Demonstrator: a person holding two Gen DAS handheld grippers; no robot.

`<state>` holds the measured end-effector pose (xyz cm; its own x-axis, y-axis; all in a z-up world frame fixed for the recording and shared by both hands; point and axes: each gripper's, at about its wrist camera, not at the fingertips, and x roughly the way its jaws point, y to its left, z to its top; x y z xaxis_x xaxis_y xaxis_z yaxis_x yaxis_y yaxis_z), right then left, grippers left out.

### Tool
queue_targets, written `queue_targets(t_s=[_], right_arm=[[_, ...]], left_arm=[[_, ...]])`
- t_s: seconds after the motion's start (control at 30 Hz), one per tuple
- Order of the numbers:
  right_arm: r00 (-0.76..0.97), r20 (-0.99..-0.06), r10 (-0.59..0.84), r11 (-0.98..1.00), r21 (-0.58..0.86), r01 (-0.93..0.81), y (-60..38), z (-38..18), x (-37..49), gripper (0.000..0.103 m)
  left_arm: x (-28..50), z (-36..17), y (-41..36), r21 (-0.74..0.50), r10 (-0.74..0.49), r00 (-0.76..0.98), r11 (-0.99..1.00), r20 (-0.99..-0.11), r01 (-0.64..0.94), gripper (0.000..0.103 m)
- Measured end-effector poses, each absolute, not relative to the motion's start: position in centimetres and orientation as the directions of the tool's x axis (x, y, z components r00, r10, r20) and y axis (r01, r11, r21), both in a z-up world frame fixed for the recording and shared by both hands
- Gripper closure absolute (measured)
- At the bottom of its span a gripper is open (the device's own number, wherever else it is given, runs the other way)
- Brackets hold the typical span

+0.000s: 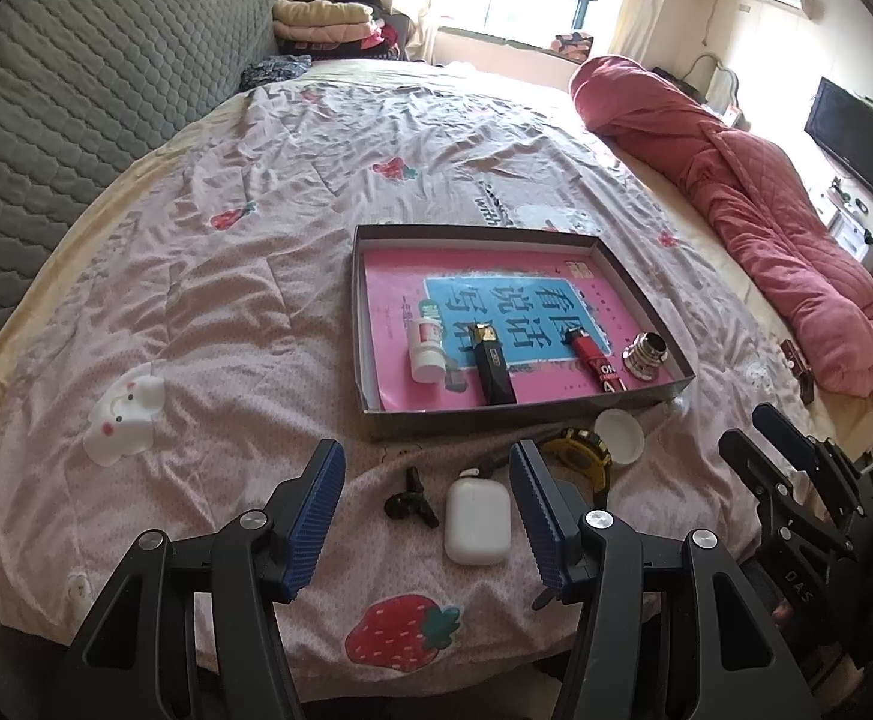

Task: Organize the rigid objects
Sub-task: 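Move right tool toward the white bottle cap while left tool approaches the black clip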

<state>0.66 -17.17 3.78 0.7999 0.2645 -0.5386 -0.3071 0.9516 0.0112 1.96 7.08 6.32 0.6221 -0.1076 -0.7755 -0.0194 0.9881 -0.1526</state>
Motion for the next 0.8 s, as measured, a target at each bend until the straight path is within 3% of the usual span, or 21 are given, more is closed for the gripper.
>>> queue_targets(t_s=[0.8], right_arm=[[0.738,-0.621,0.265,0.944,0.009,-0.331,-17.6,1.7,0.4,0.052]], left_arm=[[1.0,2.6,6.5,-0.136,-0.103,0.537,0.990,-0.837,-0.023,0.044]])
